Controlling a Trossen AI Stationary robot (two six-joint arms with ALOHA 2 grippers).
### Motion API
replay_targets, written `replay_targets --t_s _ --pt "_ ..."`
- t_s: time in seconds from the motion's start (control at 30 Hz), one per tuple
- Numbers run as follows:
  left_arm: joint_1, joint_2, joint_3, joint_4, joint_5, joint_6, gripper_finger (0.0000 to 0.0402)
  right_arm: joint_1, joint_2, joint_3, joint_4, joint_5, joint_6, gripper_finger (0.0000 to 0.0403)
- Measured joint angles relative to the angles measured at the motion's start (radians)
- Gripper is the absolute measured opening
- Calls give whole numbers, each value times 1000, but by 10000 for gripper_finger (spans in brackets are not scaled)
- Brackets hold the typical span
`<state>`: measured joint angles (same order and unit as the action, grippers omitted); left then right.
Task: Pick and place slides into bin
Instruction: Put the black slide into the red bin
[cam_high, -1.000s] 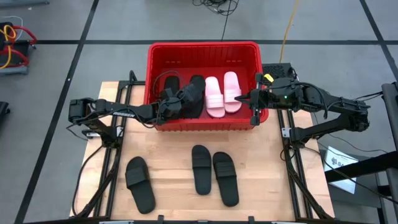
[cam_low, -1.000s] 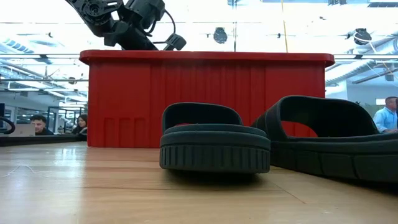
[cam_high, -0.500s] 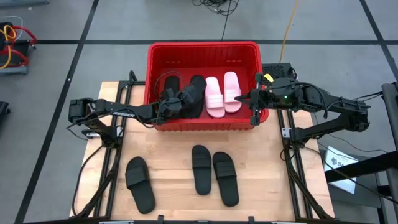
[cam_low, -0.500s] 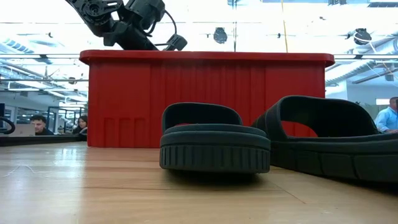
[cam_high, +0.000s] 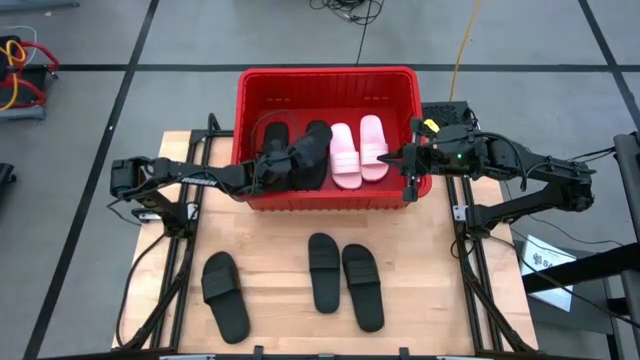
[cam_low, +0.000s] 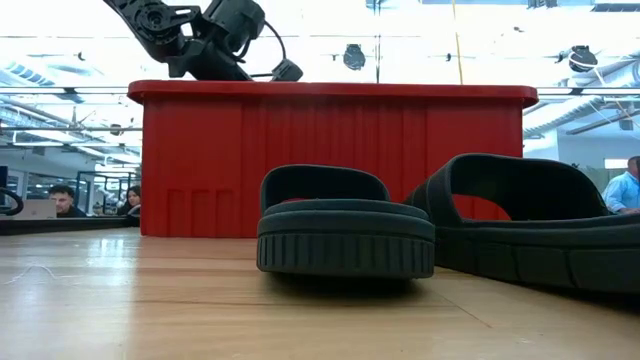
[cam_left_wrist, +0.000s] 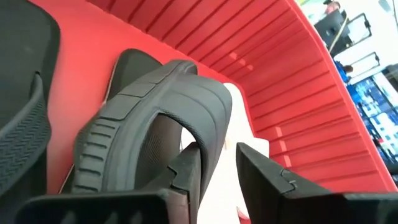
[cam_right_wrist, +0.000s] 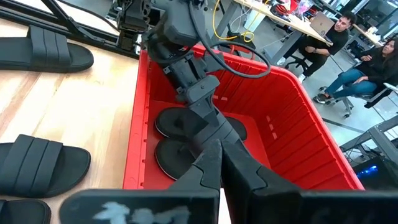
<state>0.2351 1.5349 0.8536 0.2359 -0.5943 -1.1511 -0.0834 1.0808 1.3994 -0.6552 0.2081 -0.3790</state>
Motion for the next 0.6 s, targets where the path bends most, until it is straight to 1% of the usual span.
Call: replay_targets --t_s 0.13,0.27,0.37,0.47,0.53,0.6 --pt "16 0 0 0 62 13 78 0 0 0 0 0 0 0" --pt "19 -1 1 0 51 81 56 0 0 0 0 0 0 0" --pt "31 -26 1 -15 49 118 34 0 0 0 0 0 0 0" --pt "43 -42 2 -57 47 130 9 0 0 0 0 0 -1 0" --pt "48 -45 2 -62 59 128 6 0 0 0 0 0 0 0" --pt "53 -46 2 -59 76 115 16 0 0 0 0 0 0 0"
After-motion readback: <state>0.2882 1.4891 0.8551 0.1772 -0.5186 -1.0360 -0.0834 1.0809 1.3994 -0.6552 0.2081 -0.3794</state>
